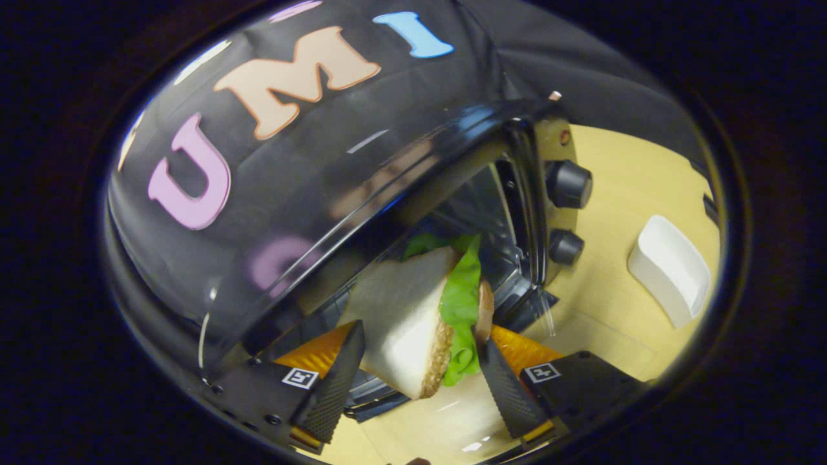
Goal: Open the toaster oven, put the food inside, and close the toaster oven door.
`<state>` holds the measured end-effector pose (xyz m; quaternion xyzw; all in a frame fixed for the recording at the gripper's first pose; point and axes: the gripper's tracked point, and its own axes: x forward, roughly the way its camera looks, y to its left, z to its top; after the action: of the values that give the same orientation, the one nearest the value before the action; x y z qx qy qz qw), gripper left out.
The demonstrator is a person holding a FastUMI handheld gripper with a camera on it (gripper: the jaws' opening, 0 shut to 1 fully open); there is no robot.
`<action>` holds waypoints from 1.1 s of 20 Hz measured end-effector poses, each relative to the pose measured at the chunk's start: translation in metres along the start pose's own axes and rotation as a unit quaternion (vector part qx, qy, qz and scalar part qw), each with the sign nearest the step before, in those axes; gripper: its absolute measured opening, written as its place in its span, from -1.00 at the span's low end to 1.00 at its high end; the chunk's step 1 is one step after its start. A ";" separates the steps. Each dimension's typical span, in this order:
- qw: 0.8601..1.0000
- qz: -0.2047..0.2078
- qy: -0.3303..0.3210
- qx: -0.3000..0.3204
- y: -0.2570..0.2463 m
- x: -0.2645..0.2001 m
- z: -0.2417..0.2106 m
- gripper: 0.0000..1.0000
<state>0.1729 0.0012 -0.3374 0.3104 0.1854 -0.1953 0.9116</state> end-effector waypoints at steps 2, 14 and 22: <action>1.000 -0.001 -0.009 -0.022 0.002 0.009 0.002 1.00; 0.996 -0.040 0.003 -0.083 -0.007 -0.033 0.009 1.00; 0.987 -0.058 0.088 -0.124 -0.014 -0.022 0.006 1.00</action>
<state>0.1486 -0.0074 -0.3298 0.1995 0.3054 -0.1952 0.9104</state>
